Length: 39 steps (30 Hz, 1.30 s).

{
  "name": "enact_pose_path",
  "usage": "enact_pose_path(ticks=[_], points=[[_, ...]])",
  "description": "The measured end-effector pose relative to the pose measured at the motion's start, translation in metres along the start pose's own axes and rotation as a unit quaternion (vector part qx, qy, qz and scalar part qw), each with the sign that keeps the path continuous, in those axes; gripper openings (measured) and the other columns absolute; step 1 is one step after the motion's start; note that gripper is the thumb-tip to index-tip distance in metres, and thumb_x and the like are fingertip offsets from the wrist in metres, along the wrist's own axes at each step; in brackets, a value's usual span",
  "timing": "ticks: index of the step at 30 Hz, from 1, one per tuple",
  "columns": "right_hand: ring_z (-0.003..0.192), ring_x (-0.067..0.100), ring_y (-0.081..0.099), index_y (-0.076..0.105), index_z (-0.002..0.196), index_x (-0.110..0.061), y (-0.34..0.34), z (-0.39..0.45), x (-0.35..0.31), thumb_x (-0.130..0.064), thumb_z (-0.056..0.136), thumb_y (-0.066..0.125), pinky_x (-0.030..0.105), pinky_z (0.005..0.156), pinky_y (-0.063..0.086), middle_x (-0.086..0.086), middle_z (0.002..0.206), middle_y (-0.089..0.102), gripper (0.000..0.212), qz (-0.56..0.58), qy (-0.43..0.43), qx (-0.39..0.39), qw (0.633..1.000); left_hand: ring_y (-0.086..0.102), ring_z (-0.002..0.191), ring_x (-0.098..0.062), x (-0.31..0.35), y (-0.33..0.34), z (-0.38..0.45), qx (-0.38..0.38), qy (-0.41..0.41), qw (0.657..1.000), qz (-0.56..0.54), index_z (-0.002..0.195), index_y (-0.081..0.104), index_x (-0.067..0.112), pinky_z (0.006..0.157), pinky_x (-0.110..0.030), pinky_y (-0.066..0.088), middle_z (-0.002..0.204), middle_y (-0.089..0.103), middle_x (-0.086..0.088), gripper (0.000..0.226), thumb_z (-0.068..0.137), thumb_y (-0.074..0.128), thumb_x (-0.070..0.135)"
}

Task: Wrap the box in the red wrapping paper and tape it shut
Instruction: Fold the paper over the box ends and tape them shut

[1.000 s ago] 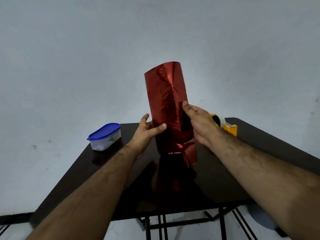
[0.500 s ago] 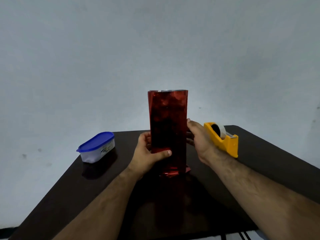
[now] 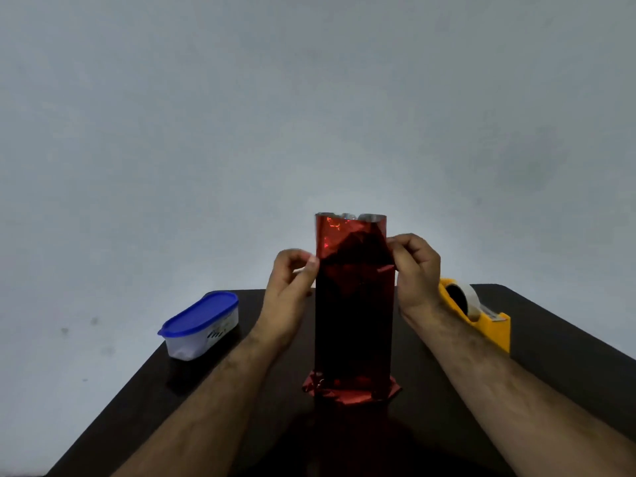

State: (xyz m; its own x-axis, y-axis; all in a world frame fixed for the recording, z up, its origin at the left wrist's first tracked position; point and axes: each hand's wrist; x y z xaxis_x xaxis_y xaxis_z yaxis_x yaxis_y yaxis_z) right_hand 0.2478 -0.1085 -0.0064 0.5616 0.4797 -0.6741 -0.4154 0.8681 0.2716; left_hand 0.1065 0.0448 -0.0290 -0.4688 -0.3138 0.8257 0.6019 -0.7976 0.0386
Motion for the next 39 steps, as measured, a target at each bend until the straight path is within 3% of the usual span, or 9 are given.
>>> enact_pose_path(ticks=[4,7,11,14,17,22,28,32,39], points=[[0.085,0.02,0.072,0.082,0.083,-0.01,0.012,0.027,0.001,-0.006,0.092,0.067,0.032,0.075,0.057,0.008,0.087,0.078,0.018,0.008,0.039,-0.056,0.998,0.07,0.1,-0.018,0.029,0.003,0.045,-0.076,-0.076,0.994,-0.005,0.118,0.066,0.009,0.079,-0.035,0.056,0.108,0.072,0.003,0.051,0.092,0.055,0.052],[0.094,0.023,0.074,0.083,0.087,-0.008,0.021,0.035,0.013,-0.003,0.091,0.069,0.039,0.085,0.059,0.013,0.097,0.079,0.015,0.019,0.077,-0.054,0.995,0.07,0.109,-0.034,0.023,0.005,0.067,-0.086,-0.098,0.991,0.015,0.122,0.065,0.0,0.088,-0.046,0.052,0.124,0.07,-0.02,0.054,0.089,0.059,0.043],[0.103,0.026,0.074,0.083,0.082,-0.011,0.019,0.045,0.018,-0.021,0.074,0.073,0.046,0.093,0.061,0.008,0.102,0.079,0.016,-0.031,0.022,-0.096,0.995,0.066,0.123,-0.046,0.025,0.006,0.077,-0.112,-0.091,0.99,0.002,0.124,0.065,-0.006,0.095,-0.047,0.05,0.135,0.06,-0.033,0.049,0.096,0.057,0.033],[0.108,0.023,0.072,0.082,0.082,-0.01,0.009,0.052,0.01,-0.022,0.073,0.079,0.049,0.093,0.06,0.005,0.109,0.077,0.015,-0.071,-0.034,-0.165,0.983,0.069,0.109,-0.031,0.037,0.0,0.083,-0.156,-0.068,0.985,0.016,0.115,0.069,-0.002,0.087,-0.041,0.053,0.116,0.072,-0.017,0.032,0.099,0.058,0.023],[0.118,0.015,0.066,0.081,0.083,-0.031,0.001,0.05,-0.002,-0.04,0.069,0.082,0.045,0.093,0.057,-0.008,0.12,0.068,0.016,-0.12,-0.074,-0.207,0.968,0.071,0.114,-0.021,0.046,-0.008,0.087,-0.161,-0.01,0.986,0.033,0.106,0.067,-0.005,0.093,-0.038,0.057,0.126,0.073,-0.002,0.025,0.089,0.07,0.014],[0.114,0.014,0.06,0.075,0.078,-0.026,-0.003,0.042,-0.009,-0.051,0.066,0.083,0.041,0.09,0.054,-0.005,0.113,0.058,0.029,-0.182,-0.123,-0.183,0.958,0.067,0.095,-0.029,0.038,-0.026,0.091,-0.199,0.01,0.978,0.069,0.095,0.064,-0.009,0.087,-0.042,0.054,0.103,0.071,-0.022,0.035,0.081,0.075,0.021],[0.103,0.008,0.059,0.076,0.077,-0.034,-0.004,0.041,-0.018,-0.068,0.061,0.076,0.024,0.081,0.047,-0.011,0.1,0.059,0.038,-0.256,-0.084,-0.194,0.943,0.068,0.107,-0.055,0.035,-0.025,0.082,-0.249,-0.022,0.963,0.101,0.105,0.072,0.0,0.096,-0.053,0.053,0.112,0.071,-0.034,0.021,0.09,0.074,0.015],[0.102,0.01,0.063,0.078,0.08,-0.037,-0.006,0.042,-0.027,-0.073,0.06,0.075,0.031,0.085,0.053,-0.012,0.102,0.067,0.041,-0.256,-0.01,-0.279,0.925,0.067,0.097,-0.037,0.04,-0.023,0.078,-0.273,-0.041,0.956,0.103,0.108,0.069,0.002,0.091,-0.044,0.05,0.112,0.067,-0.038,0.039,0.084,0.081,0.029],[0.096,0.011,0.068,0.081,0.086,-0.026,-0.005,0.04,-0.039,-0.072,0.064,0.074,0.032,0.085,0.057,-0.009,0.101,0.071,0.052,-0.244,0.038,-0.32,0.915,0.077,0.102,-0.02,0.054,-0.021,0.071,-0.274,-0.053,0.949,0.146,0.121,0.073,0.011,0.083,-0.023,0.059,0.114,0.079,-0.01,0.05,0.079,0.087,0.034]])
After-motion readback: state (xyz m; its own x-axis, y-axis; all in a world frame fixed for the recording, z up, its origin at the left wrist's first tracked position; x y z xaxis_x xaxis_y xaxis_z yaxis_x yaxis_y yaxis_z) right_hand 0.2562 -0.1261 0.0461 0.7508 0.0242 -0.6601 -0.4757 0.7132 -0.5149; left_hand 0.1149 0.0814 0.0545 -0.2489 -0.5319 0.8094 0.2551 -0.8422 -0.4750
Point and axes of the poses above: each hand's wrist, its own z-axis towards the middle knuckle, its own y-axis out of the palm, x = y × z
